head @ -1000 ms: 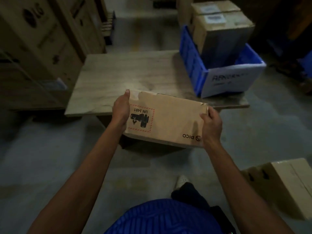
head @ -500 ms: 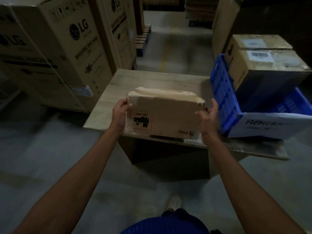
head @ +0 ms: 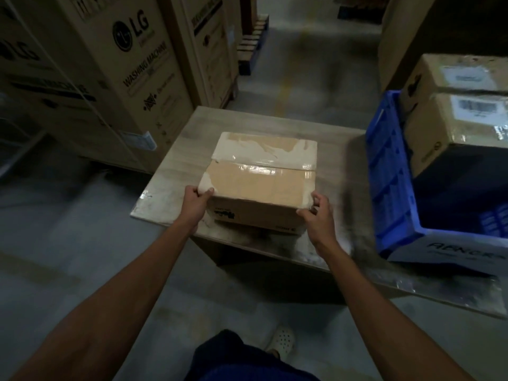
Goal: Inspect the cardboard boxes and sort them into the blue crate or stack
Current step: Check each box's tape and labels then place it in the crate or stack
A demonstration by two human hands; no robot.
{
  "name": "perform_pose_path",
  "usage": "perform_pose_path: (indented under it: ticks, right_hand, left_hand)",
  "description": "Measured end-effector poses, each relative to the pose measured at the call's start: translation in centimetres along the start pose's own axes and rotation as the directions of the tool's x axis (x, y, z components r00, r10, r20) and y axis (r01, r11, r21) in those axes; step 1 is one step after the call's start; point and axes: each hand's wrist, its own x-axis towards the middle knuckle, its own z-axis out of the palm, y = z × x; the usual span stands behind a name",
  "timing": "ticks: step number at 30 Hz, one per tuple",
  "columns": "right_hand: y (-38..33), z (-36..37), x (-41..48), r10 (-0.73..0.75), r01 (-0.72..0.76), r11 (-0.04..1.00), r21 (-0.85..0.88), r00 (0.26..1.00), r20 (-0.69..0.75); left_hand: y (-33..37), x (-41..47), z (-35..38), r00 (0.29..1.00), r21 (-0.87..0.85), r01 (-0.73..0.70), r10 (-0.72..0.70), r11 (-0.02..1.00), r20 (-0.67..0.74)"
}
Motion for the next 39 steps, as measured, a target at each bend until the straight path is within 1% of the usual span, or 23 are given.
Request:
perform_pose_path:
  ticks: [5,9,13,16,19,21,22,23,24,25,26,27,28,29,30,31,32,33,34,35,36,37,39]
  right_hand:
    - [-0.7,1.3,1.9,0.002,-0.001,0.999,-0.048,1.000,0.019]
    - [-1.7,3.0,3.8,0.006,-0.010,0.990,-0.138,1.000,-0.029]
    - [-2.7,5.2,5.1,0.024,-0.036,0.990,-0.140,0.996,-0.084]
    - [-3.3,7.2,5.8,0.045,-0.064,0.990,-0.124,0.987,-0.152]
    - [-3.7,8.9,6.1,0.056,-0.091,0.985,-0.148,0.972,-0.228]
    - [-4.1,9.5,6.0,0.059,-0.114,0.977,-0.178,0.956,-0.288]
    - [-4.3,9.8,5.9,0.037,-0.112,0.970,-0.215,0.945,-0.326]
    - [-4.6,10.1,5.8,-0.026,-0.080,0.959,-0.271,0.930,-0.366]
    - [-4.9,10.7,5.7,-0.123,-0.019,0.941,-0.339,0.912,-0.390]
    - [-5.2,11.3,5.7,-0.222,0.058,0.915,-0.398,0.898,-0.380]
    - [-5.6,12.1,6.0,-0.304,0.132,0.885,-0.445,0.889,-0.341]
    - [-6.1,12.9,6.3,-0.361,0.196,0.857,-0.477,0.889,-0.283]
    - [-6.7,13.8,6.6,-0.389,0.244,0.831,-0.499,0.898,-0.208]
    - [-7.3,14.8,7.1,-0.393,0.282,0.807,-0.519,0.912,-0.116]
    - [-7.8,15.7,7.6,-0.380,0.308,0.772,-0.556,0.925,-0.014]
    - [-8.2,16.6,8.1,-0.351,0.327,0.715,-0.618,0.932,0.087]
    - [-8.3,17.4,8.6,-0.304,0.331,0.631,-0.702,0.938,0.168]
    - [-8.2,18.0,8.9,-0.256,0.325,0.541,-0.776,0.942,0.216]
    - [-7.9,18.4,9.1,-0.227,0.317,0.473,-0.822,0.945,0.234]
    - [-7.7,18.6,9.1,-0.212,0.307,0.439,-0.844,0.949,0.234]
    - [-7.5,18.5,9.1,-0.204,0.299,0.433,-0.851,0.951,0.230]
    - [-7.4,18.4,9.0,-0.207,0.302,0.431,-0.850,0.950,0.232]
    - [-7.3,18.1,9.4,-0.226,0.324,0.410,-0.853,0.942,0.249]
  left_hand:
    - [0.1,2.4,-0.1,0.999,0.048,-0.051,0.052,0.998,-0.014]
    - [0.6,4.9,-0.5,0.996,0.050,-0.086,0.087,0.995,-0.010]
    - [0.8,7.4,-1.4,0.994,0.047,-0.108,0.107,0.993,0.018]
    - [0.8,9.2,-2.3,0.990,0.060,-0.136,0.133,0.989,0.052]
    - [1.0,10.6,-3.1,0.981,0.092,-0.180,0.172,0.979,0.093]
    - [1.3,10.9,-3.5,0.965,0.148,-0.242,0.223,0.959,0.136]
    - [1.6,11.0,-3.6,0.952,0.191,-0.291,0.264,0.937,0.155]
    - [1.7,11.1,-3.6,0.928,0.242,-0.365,0.331,0.899,0.172]
    - [1.8,11.3,-3.6,0.881,0.294,-0.472,0.432,0.831,0.195]
    - [1.9,11.5,-3.5,0.801,0.343,-0.598,0.548,0.724,0.240]
    - [2.0,11.8,-3.3,0.703,0.380,-0.709,0.640,0.594,0.310]
    - [2.2,12.0,-3.0,0.618,0.402,-0.781,0.684,0.478,0.388]
    - [2.4,12.3,-2.6,0.571,0.423,-0.815,0.679,0.397,0.462]
    - [2.5,12.5,-2.3,0.559,0.449,-0.822,0.647,0.351,0.519]
    - [2.6,12.6,-2.0,0.570,0.479,-0.815,0.608,0.327,0.554]
    - [2.5,12.7,-1.7,0.594,0.516,-0.797,0.557,0.312,0.580]
    - [2.3,12.7,-1.5,0.619,0.561,-0.777,0.512,0.285,0.596]
    - [2.2,12.6,-1.3,0.639,0.604,-0.756,0.480,0.252,0.601]
    - [2.0,12.6,-1.3,0.656,0.634,-0.740,0.454,0.226,0.603]
    - [2.0,12.6,-1.3,0.666,0.647,-0.730,0.439,0.221,0.603]
    - [2.4,12.7,-1.4,0.664,0.642,-0.733,0.435,0.222,0.608]
    - [3.0,12.9,-1.5,0.644,0.630,-0.749,0.443,0.203,0.623]
    - [4.7,14.5,-1.6,0.575,0.610,-0.786,0.479,0.098,0.663]
